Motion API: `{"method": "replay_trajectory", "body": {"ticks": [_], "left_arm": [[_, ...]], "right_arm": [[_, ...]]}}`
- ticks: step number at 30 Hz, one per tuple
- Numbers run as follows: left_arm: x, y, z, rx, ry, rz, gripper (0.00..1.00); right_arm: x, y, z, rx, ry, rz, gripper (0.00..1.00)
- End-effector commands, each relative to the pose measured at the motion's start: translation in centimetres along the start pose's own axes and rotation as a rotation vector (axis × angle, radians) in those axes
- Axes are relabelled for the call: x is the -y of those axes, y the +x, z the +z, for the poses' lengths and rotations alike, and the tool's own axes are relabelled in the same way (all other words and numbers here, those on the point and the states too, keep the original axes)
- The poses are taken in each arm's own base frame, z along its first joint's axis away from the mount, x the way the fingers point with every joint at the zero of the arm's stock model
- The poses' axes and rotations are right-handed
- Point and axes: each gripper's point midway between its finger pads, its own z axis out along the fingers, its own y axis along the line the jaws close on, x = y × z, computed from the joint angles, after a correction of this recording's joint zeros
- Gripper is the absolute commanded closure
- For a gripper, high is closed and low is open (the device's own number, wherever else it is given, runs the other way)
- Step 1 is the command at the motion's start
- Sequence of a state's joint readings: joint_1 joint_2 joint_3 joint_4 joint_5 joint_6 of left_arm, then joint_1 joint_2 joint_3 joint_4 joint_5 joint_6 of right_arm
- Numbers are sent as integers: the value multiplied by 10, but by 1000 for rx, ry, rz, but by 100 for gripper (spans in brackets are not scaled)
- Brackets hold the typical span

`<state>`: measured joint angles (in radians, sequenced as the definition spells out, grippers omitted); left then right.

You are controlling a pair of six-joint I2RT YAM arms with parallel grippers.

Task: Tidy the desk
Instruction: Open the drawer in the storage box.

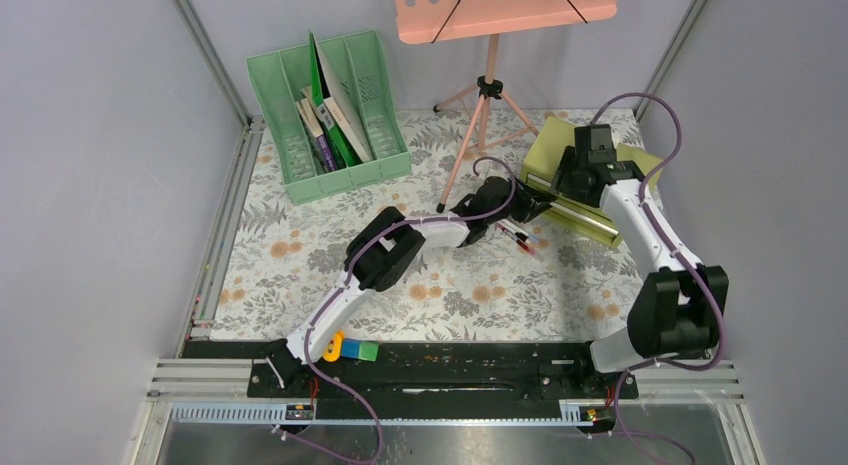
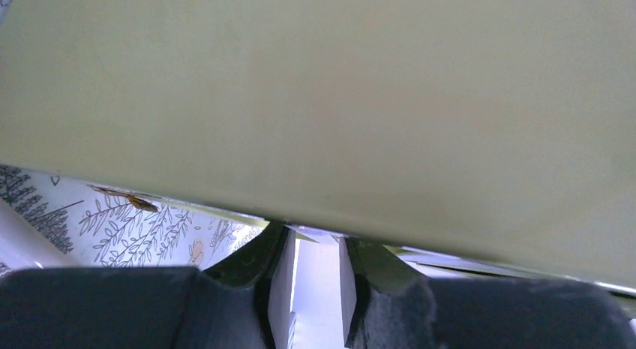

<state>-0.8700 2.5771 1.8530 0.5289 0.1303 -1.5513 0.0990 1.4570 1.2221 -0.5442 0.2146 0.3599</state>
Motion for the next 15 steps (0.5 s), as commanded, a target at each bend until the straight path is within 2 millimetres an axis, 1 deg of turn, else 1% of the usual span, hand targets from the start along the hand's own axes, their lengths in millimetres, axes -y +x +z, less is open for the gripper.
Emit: {"method": "replay_trajectory", "body": {"ticks": [1,5,8,15], "left_arm": [[36,32,-6,-182,68,114,100],[32,38,-10,-247,71,87,100],[34,40,-18,-267,74,87,100],[49,44,-36,-277,90,96,100]], "right_arm": [[-11,-26,15,42,-5,22,40],[-10,-28,26,33,22,37,40],[-10,-32,31,40,28,49,39],[-9,-44,34,57,38,80,38]]}}
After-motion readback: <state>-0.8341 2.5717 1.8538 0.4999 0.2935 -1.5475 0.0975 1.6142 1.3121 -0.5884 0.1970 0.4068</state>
